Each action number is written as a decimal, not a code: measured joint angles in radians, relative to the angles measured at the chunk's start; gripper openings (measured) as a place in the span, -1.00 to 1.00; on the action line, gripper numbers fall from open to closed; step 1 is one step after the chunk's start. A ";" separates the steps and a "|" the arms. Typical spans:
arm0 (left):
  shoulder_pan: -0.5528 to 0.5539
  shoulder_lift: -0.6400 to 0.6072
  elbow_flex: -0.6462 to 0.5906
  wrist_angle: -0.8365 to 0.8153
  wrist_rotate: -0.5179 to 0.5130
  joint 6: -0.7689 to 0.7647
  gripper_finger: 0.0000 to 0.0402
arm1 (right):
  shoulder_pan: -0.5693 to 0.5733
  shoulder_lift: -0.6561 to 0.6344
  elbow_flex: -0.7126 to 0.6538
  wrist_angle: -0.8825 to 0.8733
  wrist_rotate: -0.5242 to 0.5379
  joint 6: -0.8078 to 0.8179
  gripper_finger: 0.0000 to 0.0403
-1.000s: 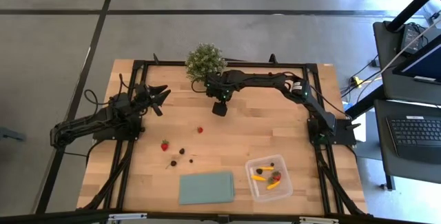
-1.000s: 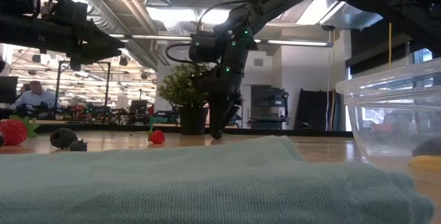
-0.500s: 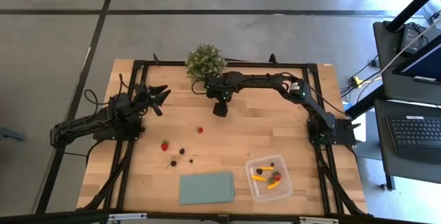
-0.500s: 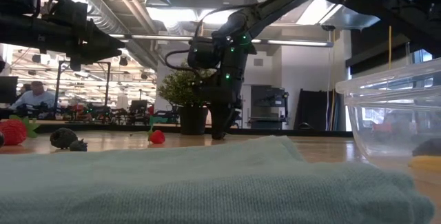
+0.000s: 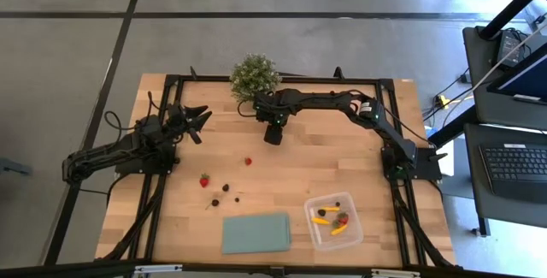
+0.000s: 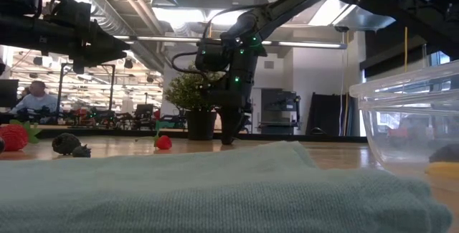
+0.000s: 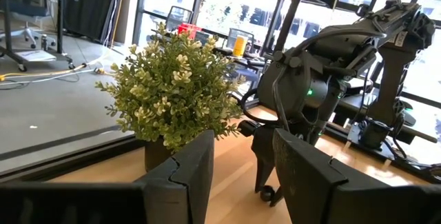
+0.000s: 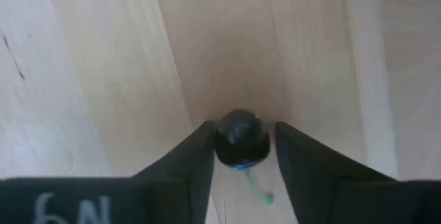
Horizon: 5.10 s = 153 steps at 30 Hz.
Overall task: Pick and placing Produce into tupperware
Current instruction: Put the black cherry into the transparent bin, then put the red strawberry into the transparent bin
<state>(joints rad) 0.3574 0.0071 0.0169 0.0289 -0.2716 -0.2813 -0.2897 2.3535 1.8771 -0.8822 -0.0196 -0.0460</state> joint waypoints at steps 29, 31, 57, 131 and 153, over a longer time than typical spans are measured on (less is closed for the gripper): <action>0.000 0.000 0.000 0.000 0.000 0.001 -0.29 | 0.000 -0.213 0.430 -0.360 -0.318 0.067 -0.47; 0.000 0.000 0.000 0.000 0.000 0.002 -0.29 | 0.003 -0.266 0.481 -0.431 -0.319 0.071 -0.47; 0.000 0.000 0.000 0.000 -0.009 0.004 -0.29 | 0.730 -0.838 -0.648 -0.134 -0.015 0.982 -0.47; 0.000 0.000 0.000 0.002 -0.030 -0.004 -0.29 | 0.245 -0.742 -0.440 0.648 -0.060 0.117 -0.42; 0.000 -0.001 0.000 0.025 0.075 0.003 -0.29 | 0.201 -0.309 -0.441 0.919 -0.211 0.037 -0.42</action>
<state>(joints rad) 0.3573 0.0063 0.0170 0.0536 -0.1963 -0.2782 -0.0892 2.0447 1.4361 0.0368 -0.2306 -0.0089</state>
